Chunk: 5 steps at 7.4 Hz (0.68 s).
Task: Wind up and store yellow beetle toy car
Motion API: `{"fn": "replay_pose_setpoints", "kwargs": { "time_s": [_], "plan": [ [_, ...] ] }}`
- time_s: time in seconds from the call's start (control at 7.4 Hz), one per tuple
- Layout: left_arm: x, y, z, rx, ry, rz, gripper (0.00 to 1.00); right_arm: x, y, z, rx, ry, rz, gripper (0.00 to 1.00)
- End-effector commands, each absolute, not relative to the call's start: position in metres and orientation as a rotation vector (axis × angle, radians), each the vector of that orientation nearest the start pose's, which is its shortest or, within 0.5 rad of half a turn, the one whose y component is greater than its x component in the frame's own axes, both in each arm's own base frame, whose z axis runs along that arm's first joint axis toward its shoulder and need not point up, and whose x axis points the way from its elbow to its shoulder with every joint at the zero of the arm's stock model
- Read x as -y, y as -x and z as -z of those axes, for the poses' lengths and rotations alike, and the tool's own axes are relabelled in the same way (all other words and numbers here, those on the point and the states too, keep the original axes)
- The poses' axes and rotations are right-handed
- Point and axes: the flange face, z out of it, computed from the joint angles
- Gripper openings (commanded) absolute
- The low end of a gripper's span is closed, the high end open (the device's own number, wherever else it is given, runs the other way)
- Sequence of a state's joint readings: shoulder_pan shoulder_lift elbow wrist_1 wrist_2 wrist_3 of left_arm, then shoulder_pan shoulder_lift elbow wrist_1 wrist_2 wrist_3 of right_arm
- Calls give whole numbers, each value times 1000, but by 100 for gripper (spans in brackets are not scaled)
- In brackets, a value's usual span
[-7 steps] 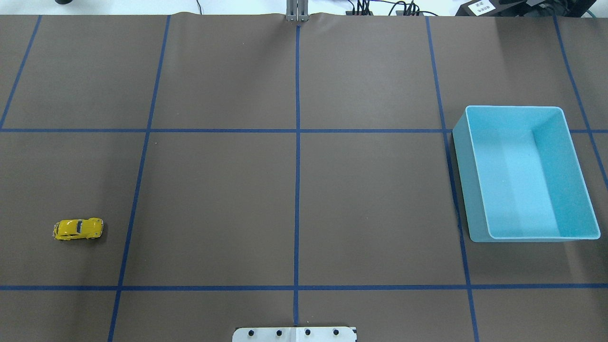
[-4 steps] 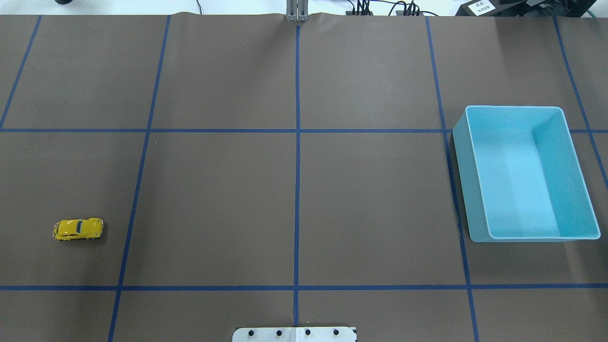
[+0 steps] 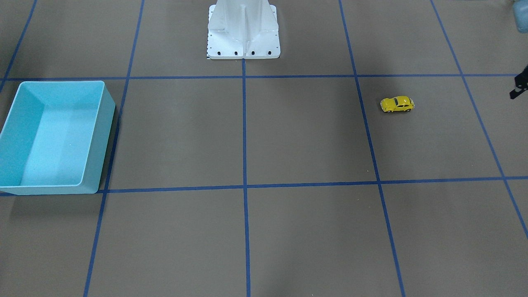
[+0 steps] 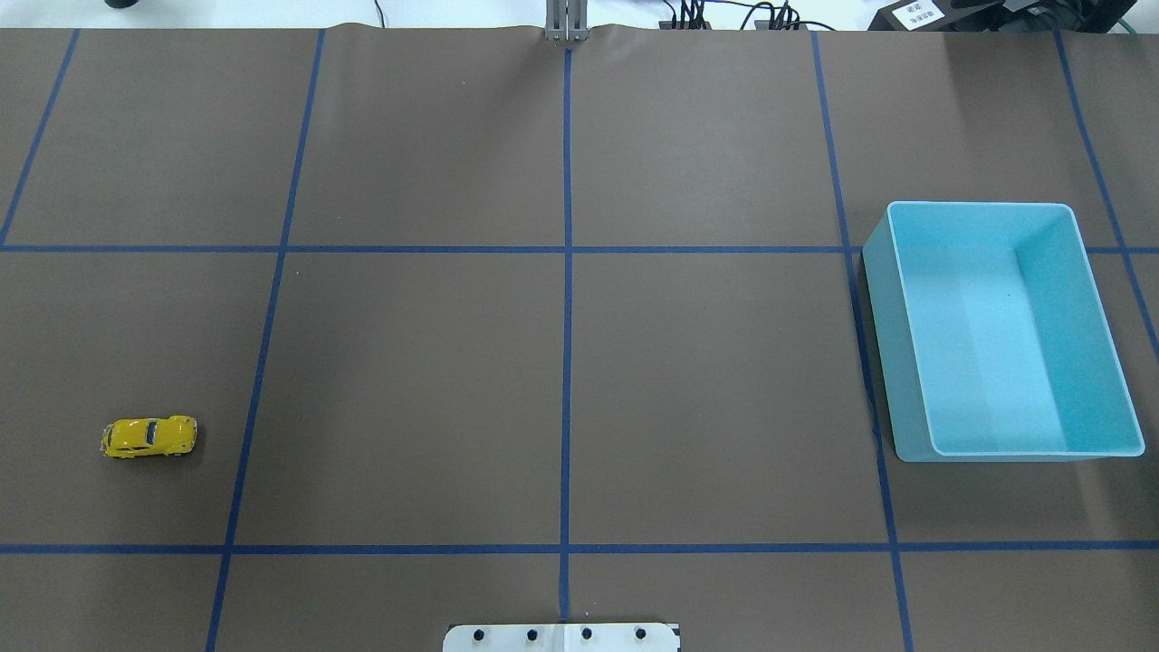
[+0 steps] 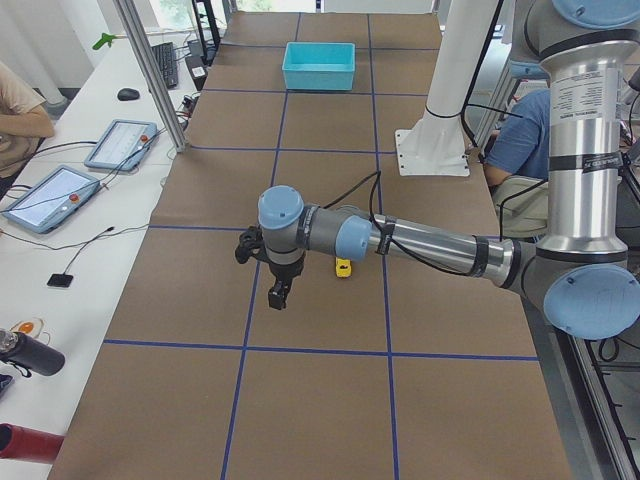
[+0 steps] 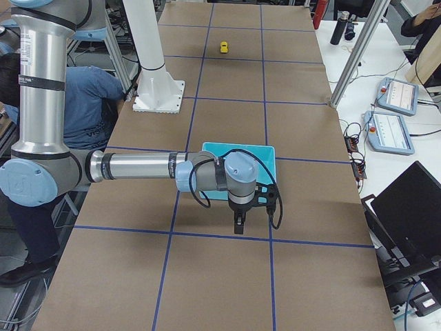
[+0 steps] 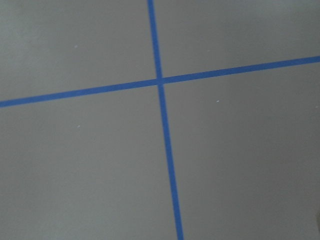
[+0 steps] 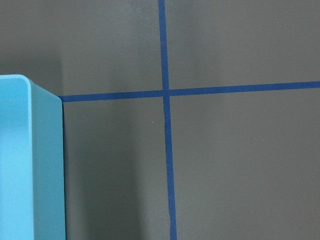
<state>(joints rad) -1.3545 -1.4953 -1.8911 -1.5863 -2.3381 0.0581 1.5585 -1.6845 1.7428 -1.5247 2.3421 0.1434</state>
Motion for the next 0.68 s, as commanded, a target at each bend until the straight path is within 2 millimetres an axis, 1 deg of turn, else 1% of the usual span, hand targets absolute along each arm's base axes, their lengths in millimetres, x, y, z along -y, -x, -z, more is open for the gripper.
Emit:
{"fn": "replay_pose_setpoints", "kwargs": {
  "time_s": [0.0, 0.14, 0.27, 0.41, 0.54],
  "plan": [
    [447, -108, -485, -783, -230, -553, 100, 449, -58, -622, 777, -40, -84, 100],
    [439, -128, -465, -772, -264, -619, 100, 449, -58, -622, 777, -41, -83, 100],
    [423, -159, -445, -752, -289, -706, 100, 449, -58, -622, 777, -40, -84, 100],
    [406, -184, -428, -708, -321, -780, 100, 449, -58, -622, 776, -39, -85, 100],
    [389, -203, -421, -662, -346, -867, 100, 448, -58, -622, 779, -37, -84, 100]
  ]
}}
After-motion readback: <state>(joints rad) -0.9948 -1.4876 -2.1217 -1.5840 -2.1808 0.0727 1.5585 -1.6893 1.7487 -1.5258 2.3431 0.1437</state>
